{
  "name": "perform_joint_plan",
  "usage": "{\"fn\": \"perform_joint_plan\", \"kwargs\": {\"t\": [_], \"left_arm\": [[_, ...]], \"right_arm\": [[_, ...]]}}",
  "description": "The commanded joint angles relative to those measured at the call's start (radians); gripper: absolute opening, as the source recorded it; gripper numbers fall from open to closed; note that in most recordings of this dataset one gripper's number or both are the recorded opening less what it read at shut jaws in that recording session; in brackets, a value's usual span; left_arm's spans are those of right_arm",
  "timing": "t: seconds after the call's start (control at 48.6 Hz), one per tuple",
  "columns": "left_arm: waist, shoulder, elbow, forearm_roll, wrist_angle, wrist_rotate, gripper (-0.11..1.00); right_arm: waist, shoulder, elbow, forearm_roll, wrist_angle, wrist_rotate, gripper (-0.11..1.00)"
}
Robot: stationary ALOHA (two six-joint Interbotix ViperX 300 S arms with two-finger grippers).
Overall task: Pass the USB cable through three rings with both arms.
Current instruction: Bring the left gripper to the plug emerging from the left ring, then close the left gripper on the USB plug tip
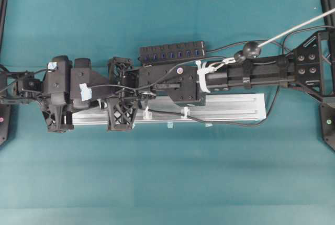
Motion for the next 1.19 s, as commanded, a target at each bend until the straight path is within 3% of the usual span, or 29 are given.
{"fn": "perform_joint_plan", "kwargs": {"t": [0.0,0.494,0.596,0.74,0.946,1.172], "left_arm": [[0.002,0.002,-0.012,0.0,-0.003,-0.002,0.22],[0.002,-0.009,-0.012,0.0,0.009,-0.002,0.22],[0.0,-0.018,-0.014,0.0,0.026,-0.002,0.22],[0.0,-0.043,-0.015,0.0,0.061,-0.002,0.22],[0.002,-0.069,-0.006,0.0,0.091,-0.003,0.22],[0.002,-0.101,-0.006,0.0,0.127,-0.005,0.22]], "right_arm": [[0.005,-0.025,-0.015,0.009,-0.021,0.008,-0.08],[0.014,-0.026,-0.015,0.009,-0.017,0.002,-0.04],[0.02,-0.029,-0.014,0.009,-0.006,0.002,0.07],[0.023,-0.043,-0.003,0.009,-0.008,0.008,0.31],[0.023,-0.08,0.026,0.009,-0.021,0.008,0.87],[0.018,-0.129,0.075,0.009,-0.029,0.008,0.86]]}}
